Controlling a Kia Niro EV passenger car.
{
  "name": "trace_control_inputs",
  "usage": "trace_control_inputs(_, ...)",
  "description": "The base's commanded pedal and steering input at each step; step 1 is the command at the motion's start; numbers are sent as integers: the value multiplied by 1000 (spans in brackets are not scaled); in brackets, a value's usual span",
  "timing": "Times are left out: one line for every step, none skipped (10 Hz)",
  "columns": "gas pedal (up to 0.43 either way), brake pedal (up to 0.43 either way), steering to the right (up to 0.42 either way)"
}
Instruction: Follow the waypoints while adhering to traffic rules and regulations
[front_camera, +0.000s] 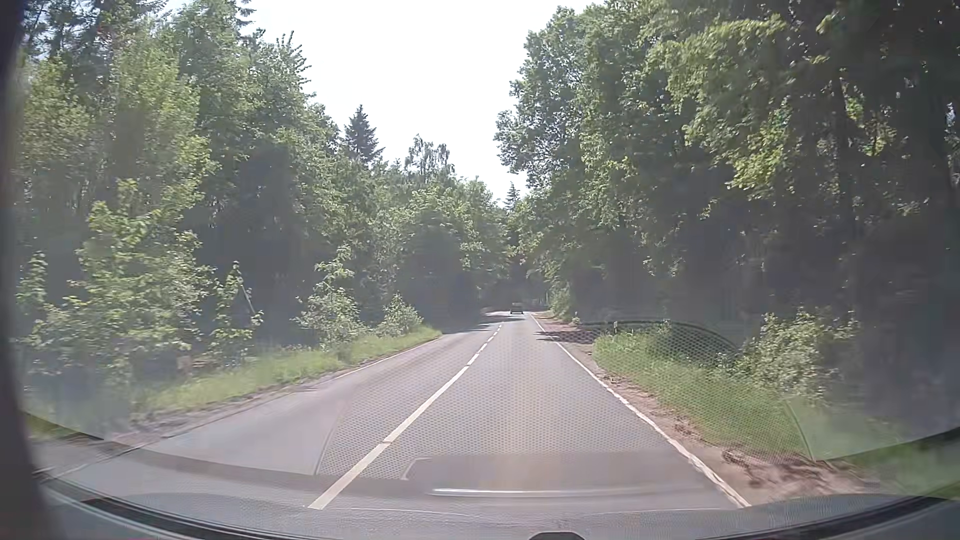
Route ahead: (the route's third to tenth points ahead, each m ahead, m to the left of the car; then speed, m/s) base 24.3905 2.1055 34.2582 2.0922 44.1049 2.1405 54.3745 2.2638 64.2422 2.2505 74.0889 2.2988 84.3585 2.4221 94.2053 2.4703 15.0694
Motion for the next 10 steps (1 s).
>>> trace_control_inputs(378, 0, 6)
trace_control_inputs(378, 0, 4)
trace_control_inputs(370, 0, 4)
trace_control_inputs(358, 0, 4)
trace_control_inputs(331, 0, 2)
trace_control_inputs(311, 0, 0)
trace_control_inputs(311, 0, 0)
trace_control_inputs(299, 0, 0)
trace_control_inputs(299, 0, 0)
trace_control_inputs(299, 0, 0)
